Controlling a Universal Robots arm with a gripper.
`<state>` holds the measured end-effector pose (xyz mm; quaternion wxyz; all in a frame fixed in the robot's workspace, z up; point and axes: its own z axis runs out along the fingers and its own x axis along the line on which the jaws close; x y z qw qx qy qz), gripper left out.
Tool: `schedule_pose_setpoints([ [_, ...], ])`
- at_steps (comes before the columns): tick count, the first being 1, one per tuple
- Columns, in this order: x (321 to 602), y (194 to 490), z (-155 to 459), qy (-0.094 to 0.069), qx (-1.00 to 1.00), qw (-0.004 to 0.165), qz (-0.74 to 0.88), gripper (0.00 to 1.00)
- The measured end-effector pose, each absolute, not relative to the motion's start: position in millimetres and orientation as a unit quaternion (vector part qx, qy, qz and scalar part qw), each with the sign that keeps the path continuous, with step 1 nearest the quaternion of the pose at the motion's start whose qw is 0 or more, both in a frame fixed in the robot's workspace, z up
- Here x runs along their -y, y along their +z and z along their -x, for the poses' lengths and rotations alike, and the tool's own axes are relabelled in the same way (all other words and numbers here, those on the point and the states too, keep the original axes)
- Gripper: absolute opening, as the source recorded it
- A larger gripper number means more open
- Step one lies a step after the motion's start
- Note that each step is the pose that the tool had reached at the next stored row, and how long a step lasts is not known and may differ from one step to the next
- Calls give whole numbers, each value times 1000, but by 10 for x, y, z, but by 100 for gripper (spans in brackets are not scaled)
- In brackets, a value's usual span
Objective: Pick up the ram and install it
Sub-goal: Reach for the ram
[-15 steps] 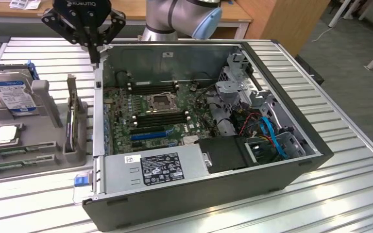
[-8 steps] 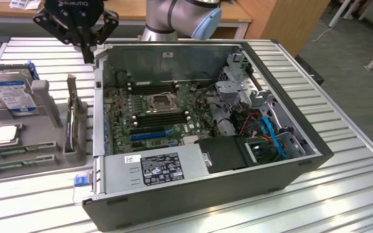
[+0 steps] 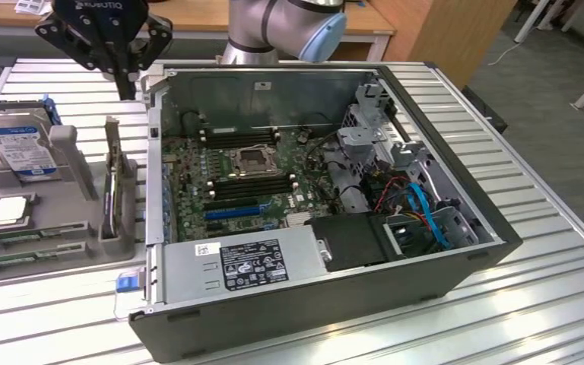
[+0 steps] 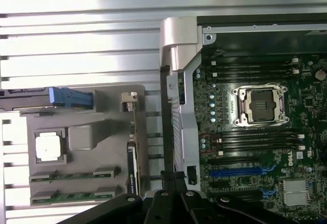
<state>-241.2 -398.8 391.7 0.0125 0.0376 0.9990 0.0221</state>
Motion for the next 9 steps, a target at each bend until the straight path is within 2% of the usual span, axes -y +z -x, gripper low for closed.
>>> schedule_pose_setpoints([
  [9, 3988, 3912, 2600, 22, -999, 13, -38, 10],
])
